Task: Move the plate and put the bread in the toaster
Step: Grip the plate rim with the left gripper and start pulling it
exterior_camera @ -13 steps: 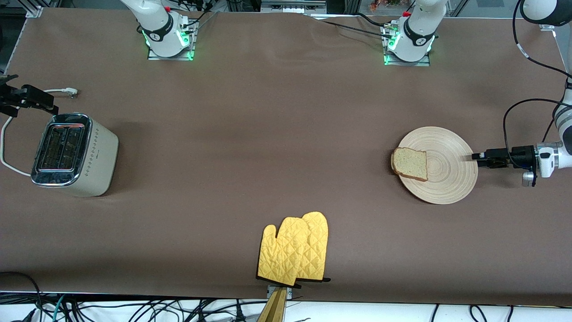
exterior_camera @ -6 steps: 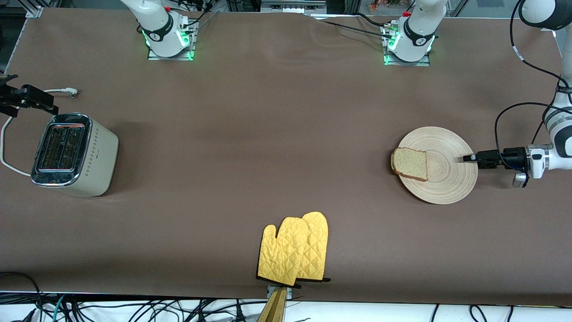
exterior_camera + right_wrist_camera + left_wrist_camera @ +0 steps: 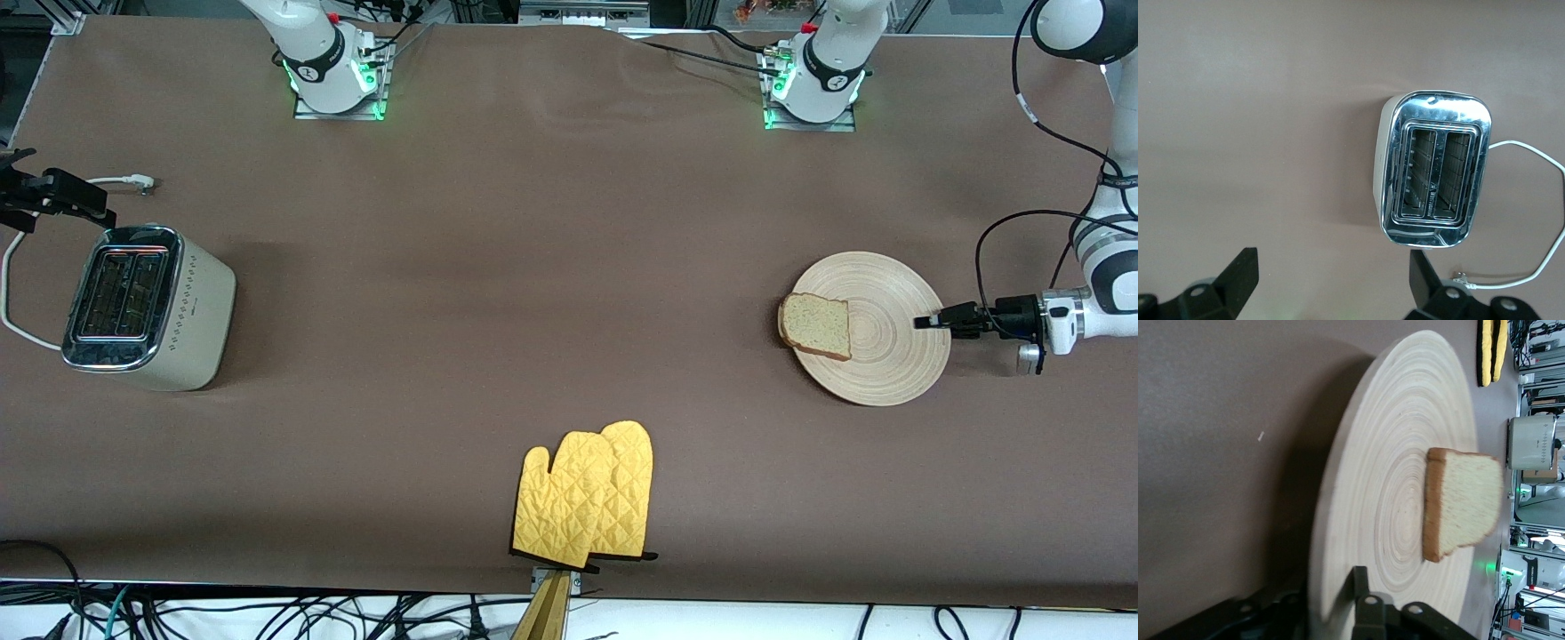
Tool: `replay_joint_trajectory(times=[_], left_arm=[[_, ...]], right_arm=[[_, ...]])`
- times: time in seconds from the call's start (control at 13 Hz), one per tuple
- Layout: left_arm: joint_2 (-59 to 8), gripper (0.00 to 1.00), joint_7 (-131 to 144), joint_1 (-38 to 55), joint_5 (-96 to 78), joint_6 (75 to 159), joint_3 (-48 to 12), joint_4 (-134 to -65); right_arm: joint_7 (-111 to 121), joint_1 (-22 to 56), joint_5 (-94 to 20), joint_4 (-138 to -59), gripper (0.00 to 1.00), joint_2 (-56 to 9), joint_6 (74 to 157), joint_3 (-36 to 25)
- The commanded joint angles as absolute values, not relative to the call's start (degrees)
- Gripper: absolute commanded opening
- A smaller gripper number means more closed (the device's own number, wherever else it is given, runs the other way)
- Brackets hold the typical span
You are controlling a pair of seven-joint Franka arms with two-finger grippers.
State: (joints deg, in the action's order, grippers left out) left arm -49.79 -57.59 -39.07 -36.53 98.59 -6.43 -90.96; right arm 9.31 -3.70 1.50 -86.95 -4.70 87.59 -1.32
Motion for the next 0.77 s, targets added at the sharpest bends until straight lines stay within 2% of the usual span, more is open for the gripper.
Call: replay_joint_trajectory(times=[0.0,0.69], left_arm=[[-49.75,0.0,-59.59,-39.29,-37.79,101.07,-6.77,-92.29],[-49.4,0.0,-55.99,-39.11,-37.88,100.72,-8.25,-92.29]], right_arm=[[8.96,-4.04,1.76,-85.34,1.0,-5.19,86.31,-1.14],[9.05,-4.22,1.67,-85.34,1.0,-5.27,86.31,-1.14]])
